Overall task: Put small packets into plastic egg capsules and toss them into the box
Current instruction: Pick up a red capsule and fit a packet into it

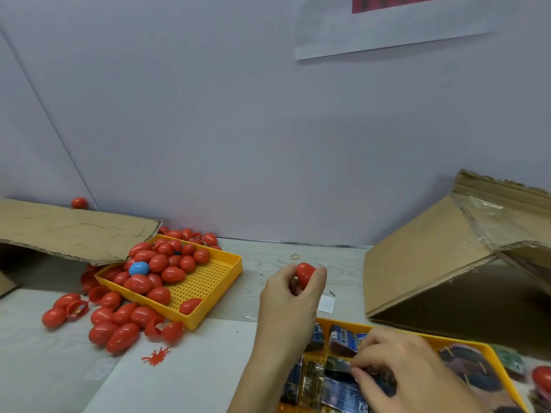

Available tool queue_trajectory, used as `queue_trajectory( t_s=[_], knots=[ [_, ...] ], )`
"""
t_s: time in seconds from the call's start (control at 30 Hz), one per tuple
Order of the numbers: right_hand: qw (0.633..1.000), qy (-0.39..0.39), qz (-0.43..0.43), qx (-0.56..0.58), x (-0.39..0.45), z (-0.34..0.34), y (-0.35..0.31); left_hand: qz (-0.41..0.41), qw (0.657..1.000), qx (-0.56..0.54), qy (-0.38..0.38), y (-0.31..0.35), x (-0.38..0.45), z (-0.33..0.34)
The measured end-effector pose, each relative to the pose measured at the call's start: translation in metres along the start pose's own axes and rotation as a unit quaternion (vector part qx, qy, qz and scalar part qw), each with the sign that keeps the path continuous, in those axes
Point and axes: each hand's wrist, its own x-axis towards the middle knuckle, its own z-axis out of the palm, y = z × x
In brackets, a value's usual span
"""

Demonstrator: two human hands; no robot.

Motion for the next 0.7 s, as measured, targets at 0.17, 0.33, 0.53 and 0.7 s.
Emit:
queue_trajectory(
  t_s=[0.17, 0.33, 0.53, 0.7],
  knots=[
    [1.000, -0.008, -0.002, 0.001, 0.000, -0.002, 0.001, -0.001, 1.000, 0.002, 0.003, 0.001, 0.000, 0.000],
    [0.997, 0.052, 0.046, 0.022, -0.005, -0.006, -0.006, -0.001, 1.000, -0.006, 0.017, 0.002, 0.001, 0.000],
    [0.952, 0.183, 0.168, 0.177, -0.012, -0.008, -0.007, -0.022, 0.999, -0.031, 0.026, 0.003, 0.003, -0.002],
    [0.891, 0.250, 0.193, 0.326, -0.013, -0.012, -0.005, -0.024, 0.999, -0.047, -0.006, 0.007, 0.001, -0.001]
  ],
)
